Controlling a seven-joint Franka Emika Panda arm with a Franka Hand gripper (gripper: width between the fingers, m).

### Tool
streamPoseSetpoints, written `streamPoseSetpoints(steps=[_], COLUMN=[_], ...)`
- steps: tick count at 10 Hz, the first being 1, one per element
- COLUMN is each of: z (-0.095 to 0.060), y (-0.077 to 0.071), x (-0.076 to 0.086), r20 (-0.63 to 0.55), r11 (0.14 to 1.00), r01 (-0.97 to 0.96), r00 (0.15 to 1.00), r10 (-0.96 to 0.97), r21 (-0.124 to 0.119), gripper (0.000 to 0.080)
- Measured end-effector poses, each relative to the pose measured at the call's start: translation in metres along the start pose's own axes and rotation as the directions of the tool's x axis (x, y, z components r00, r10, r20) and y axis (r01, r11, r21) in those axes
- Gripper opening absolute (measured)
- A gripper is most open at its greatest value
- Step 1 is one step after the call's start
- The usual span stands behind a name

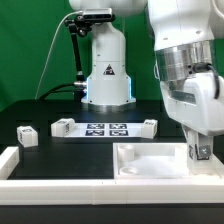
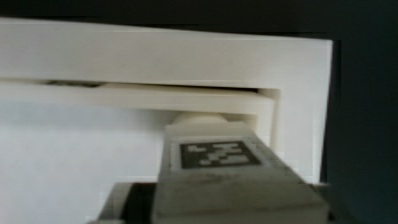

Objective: Assemble one leg

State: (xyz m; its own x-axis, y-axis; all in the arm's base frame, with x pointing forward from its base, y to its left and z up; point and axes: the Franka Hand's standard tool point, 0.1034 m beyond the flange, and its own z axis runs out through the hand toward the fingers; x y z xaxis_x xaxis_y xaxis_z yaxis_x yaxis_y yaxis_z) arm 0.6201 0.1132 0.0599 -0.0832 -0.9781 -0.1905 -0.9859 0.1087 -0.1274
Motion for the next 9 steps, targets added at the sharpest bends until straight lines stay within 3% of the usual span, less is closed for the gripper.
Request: streamPoseSetpoints(steps=[3, 7, 8, 9], z=[0.000, -0.002, -0.002, -0.002], y=[0.000, 0.000, 0.001, 0.001], x=[0.002, 0.011, 0.011, 0.010], r20=[-0.003, -0.017, -0.016, -0.017], r11=[0.927, 0.847, 0.862, 0.869], r01=[-0.375, -0.531, -0.505, -0.493], r00=[0.927, 0.847, 0.862, 0.869], r10=[0.375, 0.532, 0.506, 0.494], r21=[0.017, 0.042, 0.042, 0.042], gripper=[0.0290, 0.0295, 0.0346, 0.0482])
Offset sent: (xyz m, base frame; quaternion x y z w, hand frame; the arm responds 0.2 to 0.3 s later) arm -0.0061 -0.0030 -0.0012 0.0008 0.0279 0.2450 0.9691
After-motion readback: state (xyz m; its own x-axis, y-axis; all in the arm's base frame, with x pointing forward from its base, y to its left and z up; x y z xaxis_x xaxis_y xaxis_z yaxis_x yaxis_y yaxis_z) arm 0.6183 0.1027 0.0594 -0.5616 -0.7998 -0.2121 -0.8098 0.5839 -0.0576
